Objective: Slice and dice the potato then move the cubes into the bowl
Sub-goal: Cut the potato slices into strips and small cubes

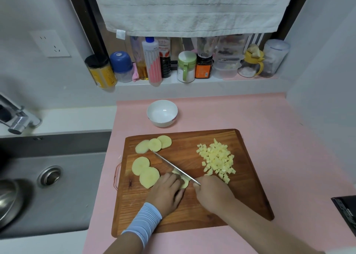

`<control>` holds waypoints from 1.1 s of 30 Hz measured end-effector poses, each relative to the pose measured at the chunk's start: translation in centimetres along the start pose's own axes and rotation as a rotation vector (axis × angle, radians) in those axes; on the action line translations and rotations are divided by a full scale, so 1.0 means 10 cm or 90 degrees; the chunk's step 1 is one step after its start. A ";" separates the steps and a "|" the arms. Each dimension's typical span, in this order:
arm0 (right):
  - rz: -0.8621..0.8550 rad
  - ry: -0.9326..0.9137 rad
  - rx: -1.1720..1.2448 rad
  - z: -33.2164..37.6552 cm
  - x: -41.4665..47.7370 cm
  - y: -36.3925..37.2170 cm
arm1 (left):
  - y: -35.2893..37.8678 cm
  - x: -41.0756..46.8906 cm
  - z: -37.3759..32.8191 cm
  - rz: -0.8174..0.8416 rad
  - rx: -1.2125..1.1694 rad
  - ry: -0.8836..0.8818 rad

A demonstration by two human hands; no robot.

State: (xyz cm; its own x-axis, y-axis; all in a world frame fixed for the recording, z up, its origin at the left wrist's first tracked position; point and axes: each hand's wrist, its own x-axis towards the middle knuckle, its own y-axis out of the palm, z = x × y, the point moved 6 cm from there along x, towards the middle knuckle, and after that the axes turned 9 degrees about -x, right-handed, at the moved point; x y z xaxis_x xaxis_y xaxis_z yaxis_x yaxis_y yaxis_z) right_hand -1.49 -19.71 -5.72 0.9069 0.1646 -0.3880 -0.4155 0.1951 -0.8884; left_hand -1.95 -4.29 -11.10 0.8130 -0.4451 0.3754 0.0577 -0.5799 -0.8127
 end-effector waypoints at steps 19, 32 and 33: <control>-0.024 -0.002 -0.033 -0.15 -0.34 -0.06 | -0.06 0.00 0.00 -0.035 -0.044 -0.015; 0.028 0.039 0.019 -0.03 0.00 -0.06 | -0.05 -0.01 -0.01 -0.044 -0.027 -0.007; 0.025 0.035 0.014 -0.03 -0.02 -0.05 | -0.05 -0.01 -0.01 -0.042 -0.021 -0.004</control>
State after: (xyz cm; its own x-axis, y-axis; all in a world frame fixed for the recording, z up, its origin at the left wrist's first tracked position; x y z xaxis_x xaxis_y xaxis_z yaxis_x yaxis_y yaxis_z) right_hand -1.41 -20.13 -5.25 0.8922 0.1195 -0.4356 -0.4515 0.2111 -0.8669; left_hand -2.14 -4.03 -10.68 0.8116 -0.4007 0.4251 0.0931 -0.6297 -0.7713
